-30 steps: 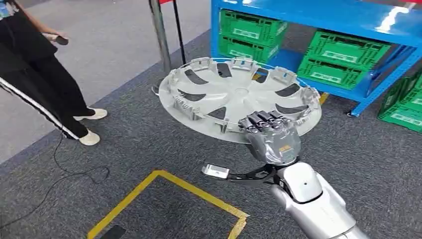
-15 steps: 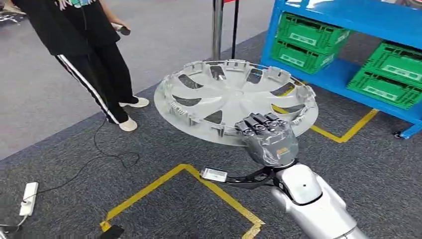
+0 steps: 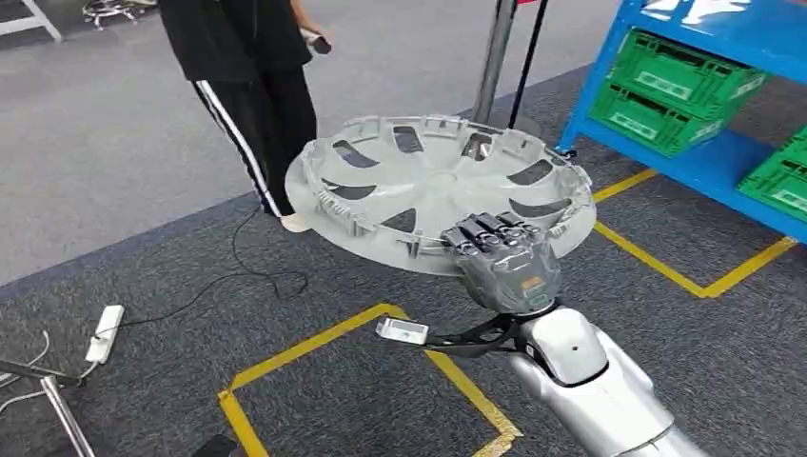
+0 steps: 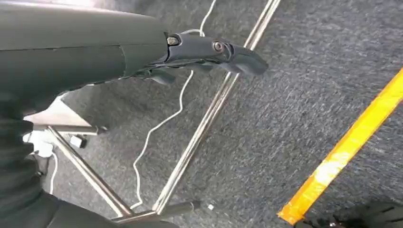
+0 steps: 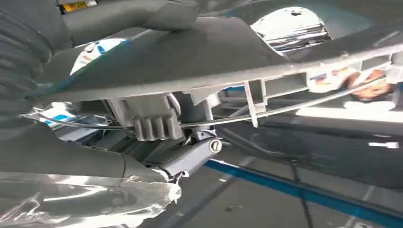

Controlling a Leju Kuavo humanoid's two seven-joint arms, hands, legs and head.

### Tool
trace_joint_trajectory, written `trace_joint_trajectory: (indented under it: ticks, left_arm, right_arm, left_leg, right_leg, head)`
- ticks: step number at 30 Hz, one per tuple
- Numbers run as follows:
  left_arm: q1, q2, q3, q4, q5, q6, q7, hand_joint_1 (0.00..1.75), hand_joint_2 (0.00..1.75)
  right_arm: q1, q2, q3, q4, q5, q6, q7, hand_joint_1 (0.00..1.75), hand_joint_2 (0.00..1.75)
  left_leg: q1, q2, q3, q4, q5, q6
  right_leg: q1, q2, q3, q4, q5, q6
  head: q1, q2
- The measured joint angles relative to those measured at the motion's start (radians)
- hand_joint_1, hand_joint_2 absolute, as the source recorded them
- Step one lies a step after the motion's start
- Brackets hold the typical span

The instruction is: Take the parts from the cabinet and place them on the table.

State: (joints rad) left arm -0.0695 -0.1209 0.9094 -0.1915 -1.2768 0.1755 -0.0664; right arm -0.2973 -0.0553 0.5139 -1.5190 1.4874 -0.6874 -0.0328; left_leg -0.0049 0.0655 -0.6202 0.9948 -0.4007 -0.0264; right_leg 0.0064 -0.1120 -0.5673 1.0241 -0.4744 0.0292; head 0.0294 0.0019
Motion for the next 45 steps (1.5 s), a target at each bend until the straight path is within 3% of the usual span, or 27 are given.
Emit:
trace_joint_trajectory:
  ticks: [2,3,5,7,9,11,12,13,14,17,18,20,21,23,24,27,29,30,33,35,36,38,39,42,43,44,45]
  left_arm:
    - [0.005,0.0,0.0,0.0,0.0,-0.002,0.002,0.0,1.75]
    - [0.008,0.001,0.001,0.0,0.0,-0.003,0.002,0.0,1.75]
    - [0.006,0.002,0.001,0.0,0.001,-0.005,0.003,0.0,1.75]
    - [0.001,0.005,0.001,0.0,0.001,-0.009,0.003,0.0,1.75]
    - [0.002,0.005,0.001,0.0,0.001,-0.011,0.005,0.0,1.75]
    - [0.003,0.005,0.001,0.0,0.001,-0.011,0.005,0.0,1.75]
    - [0.002,0.005,0.001,0.0,0.001,-0.011,0.005,0.0,1.75]
    - [0.002,0.006,0.001,0.0,0.0,-0.011,0.005,0.0,1.75]
    - [0.0,0.008,0.001,0.0,0.0,-0.012,0.004,0.0,1.75]
    - [0.009,0.011,0.001,0.0,0.0,-0.013,0.004,0.0,1.75]
    - [0.011,0.016,0.002,0.0,0.0,-0.013,0.004,0.0,1.75]
    - [0.01,0.014,0.001,0.0,-0.001,-0.014,0.004,0.0,1.75]
    - [0.006,0.015,0.002,0.0,-0.001,-0.014,0.004,0.0,1.75]
    - [0.004,0.016,0.001,0.0,-0.001,-0.014,0.004,0.0,1.75]
    - [0.005,0.016,0.002,0.0,-0.001,-0.014,0.004,0.0,1.75]
    - [0.006,0.018,0.002,0.0,-0.001,-0.014,0.003,0.0,1.75]
    - [0.002,0.017,0.002,0.0,-0.001,-0.014,0.002,0.0,1.75]
    - [-0.001,0.018,0.002,0.0,-0.001,-0.014,0.002,0.0,1.75]
    - [0.005,0.021,0.002,0.0,-0.001,-0.014,0.001,0.0,1.75]
    - [0.005,0.023,0.003,0.0,0.0,-0.014,0.002,0.0,1.75]
    - [-0.001,0.022,0.005,0.0,0.0,-0.017,0.002,0.0,1.75]
    - [-0.004,0.018,0.006,0.0,0.0,-0.019,0.002,0.0,1.75]
    - [-0.005,0.017,0.007,0.0,0.001,-0.019,0.002,0.0,1.75]
    - [-0.005,0.017,0.007,0.0,0.0,-0.021,0.002,0.0,1.75]
    - [-0.004,0.017,0.007,0.0,0.0,-0.023,0.002,0.0,1.75]
    - [-0.004,0.02,0.008,0.0,0.0,-0.024,0.002,0.0,1.75]
    - [-0.005,0.025,0.008,0.0,0.0,-0.025,0.004,0.0,1.75]
  right_arm:
    - [-0.001,0.001,0.002,0.001,-0.002,0.0,0.0,1.75,1.75]
    - [-0.002,0.001,0.002,0.001,-0.003,0.0,0.0,1.75,1.75]
    - [-0.002,0.001,0.004,0.002,-0.007,0.0,-0.002,1.75,1.75]
    - [-0.003,0.001,0.004,0.007,-0.012,0.0,-0.003,1.75,1.75]
    - [-0.003,0.001,0.007,0.013,-0.013,0.0,-0.005,1.75,1.75]
    - [-0.007,0.001,0.009,0.019,-0.013,0.0,-0.005,1.75,1.75]
    - [-0.011,0.002,0.01,0.021,-0.013,0.0,-0.005,1.75,1.75]
    - [-0.015,0.003,0.01,0.023,-0.013,0.0,-0.005,1.75,1.75]
    - [-0.017,0.005,0.011,0.024,-0.013,0.0,-0.006,1.75,1.75]
    - [-0.026,0.011,0.015,0.029,-0.013,0.0,-0.006,1.75,1.75]
    - [-0.028,0.015,0.015,0.031,-0.013,0.0,-0.006,1.75,1.75]
    - [-0.031,0.021,0.015,0.033,-0.015,0.0,-0.003,1.75,1.75]
    - [-0.033,0.021,0.015,0.033,-0.014,0.0,-0.003,1.75,1.75]
    - [-0.034,0.021,0.015,0.036,-0.014,0.0,-0.004,1.75,1.75]
    - [-0.034,0.022,0.016,0.037,-0.014,0.0,-0.004,1.75,1.75]
    - [-0.034,0.025,0.016,0.039,-0.015,0.0,-0.005,1.75,1.75]
    - [-0.036,0.026,0.015,0.039,-0.015,0.0,-0.005,1.75,1.75]
    - [-0.041,0.026,0.015,0.04,-0.016,0.0,-0.005,1.75,1.75]
    - [-0.043,0.026,0.016,0.04,-0.016,0.0,-0.006,1.75,1.75]
    - [-0.043,0.027,0.018,0.04,-0.016,0.0,-0.008,1.75,1.75]
    - [-0.042,0.026,0.02,0.04,-0.018,0.0,-0.008,1.75,1.75]
    - [-0.042,0.026,0.021,0.043,-0.019,0.0,-0.009,1.75,1.75]
    - [-0.041,0.026,0.022,0.045,-0.019,0.0,-0.009,1.75,1.75]
    - [-0.04,0.026,0.024,0.047,-0.021,0.0,-0.009,1.75,1.75]
    - [-0.041,0.026,0.024,0.047,-0.022,0.0,-0.009,1.75,1.75]
    - [-0.042,0.026,0.024,0.048,-0.023,0.0,-0.009,1.75,1.75]
    - [-0.043,0.026,0.024,0.048,-0.023,0.0,-0.01,1.75,1.75]
  left_leg:
    - [-0.003,-0.027,-0.005,-0.002,0.002,0.012]
    - [0.005,-0.04,-0.001,-0.007,0.008,0.021]
    - [0.008,-0.06,-0.003,-0.008,0.01,0.033]
    - [0.007,-0.088,-0.005,-0.007,0.011,0.035]
    - [0.006,-0.116,-0.005,-0.007,0.012,0.036]
    - [0.006,-0.147,-0.004,-0.006,0.014,0.035]
    - [0.007,-0.164,-0.004,-0.005,0.015,0.033]
    - [0.01,-0.174,-0.006,-0.005,0.017,0.03]
    - [0.004,-0.187,-0.015,0.002,0.02,0.025]
    - [0.019,-0.215,-0.031,-0.006,0.036,0.002]
    - [0.017,-0.226,-0.033,-0.005,0.035,-0.002]
    - [0.008,-0.123,-0.064,0.057,-0.013,-0.011]
    - [0.01,-0.098,-0.099,0.13,-0.05,-0.017]
    - [0.015,-0.08,-0.172,0.283,-0.105,-0.024]
    - [0.018,-0.079,-0.183,0.303,-0.104,-0.027]
    - [0.028,-0.056,-0.088,0.13,-0.003,-0.036]
    - [0.02,0.021,-0.016,0.008,0.018,-0.046]
    - [0.02,-0.001,-0.021,0.005,0.016,-0.019]
    - [0.016,-0.035,-0.026,0.003,0.016,0.002]
    - [0.021,-0.056,-0.022,0.001,0.016,0.018]
    - [0.021,-0.068,-0.022,0.001,0.017,0.024]
    - [0.02,-0.094,-0.022,0.001,0.016,0.028]
    - [0.019,-0.106,-0.02,0.001,0.015,0.029]
    - [0.021,-0.151,-0.012,0.002,0.012,0.027]
    - [0.024,-0.164,-0.011,0.003,0.009,0.022]
    - [0.021,-0.176,-0.016,0.006,0.009,0.016]
    - [0.023,-0.188,-0.028,0.015,0.013,0.011]
  right_leg:
    - [-0.002,-0.026,0.007,-0.006,-0.001,0.007]
    - [-0.008,-0.009,0.001,-0.002,-0.01,0.016]
    - [-0.01,0.087,-0.037,0.091,-0.067,0.017]
    - [-0.009,0.108,-0.119,0.264,-0.137,0.019]
    - [-0.007,0.11,-0.153,0.316,-0.134,0.015]
    - [-0.007,0.116,-0.102,0.197,-0.053,0.008]
    - [-0.008,0.141,-0.053,0.094,-0.002,0.004]
    - [-0.013,0.193,-0.024,0.026,0.012,-0.001]
    - [-0.02,0.205,-0.009,0.004,0.006,0.0]
    - [-0.007,0.179,-0.015,0.01,0.011,-0.008]
    - [-0.016,0.162,-0.011,-0.003,0.018,-0.016]
    - [-0.013,0.136,-0.006,-0.01,0.023,-0.028]
    - [-0.011,0.121,-0.007,-0.011,0.023,-0.029]
    - [-0.009,0.089,-0.007,-0.011,0.021,-0.032]
    - [-0.009,0.078,-0.006,-0.011,0.02,-0.032]
    - [-0.011,0.039,-0.003,-0.01,0.015,-0.024]
    - [0.0,0.022,-0.003,-0.003,0.005,-0.009]
    - [0.002,0.012,-0.004,0.0,0.001,-0.004]
    - [-0.003,-0.022,0.008,-0.007,-0.005,0.01]
    - [-0.011,0.056,-0.014,0.043,-0.044,0.016]
    - [-0.01,0.089,-0.055,0.128,-0.082,0.015]
    - [-0.008,0.111,-0.146,0.297,-0.14,0.014]
    - [-0.007,0.113,-0.171,0.328,-0.138,0.012]
    - [-0.009,0.124,-0.116,0.165,-0.016,0.004]
    - [-0.014,0.16,-0.075,0.067,0.036,0.005]
    - [-0.025,0.228,-0.057,0.032,0.034,0.009]
    - [-0.029,0.223,-0.048,0.008,0.031,0.013]
  head:
    - [-0.002,0.0]
    - [-0.001,0.0]
    - [0.001,0.0]
    - [0.006,0.0]
    - [0.006,0.0]
    - [0.006,0.0]
    - [0.006,0.0]
    - [0.006,0.0]
    - [0.004,0.0]
    - [0.006,0.0]
    - [0.005,0.0]
    - [-0.011,0.0]
    - [-0.007,0.0]
    - [-0.008,0.0]
    - [-0.009,0.0]
    - [-0.008,0.0]
    - [-0.012,0.0]
    - [-0.005,0.0]
    - [-0.003,0.0]
    - [0.001,0.0]
    - [0.01,0.0]
    - [0.019,0.0]
    - [0.019,0.0]
    - [0.019,0.0]
    - [0.021,0.0]
    - [0.022,0.0]
    - [0.021,0.0]
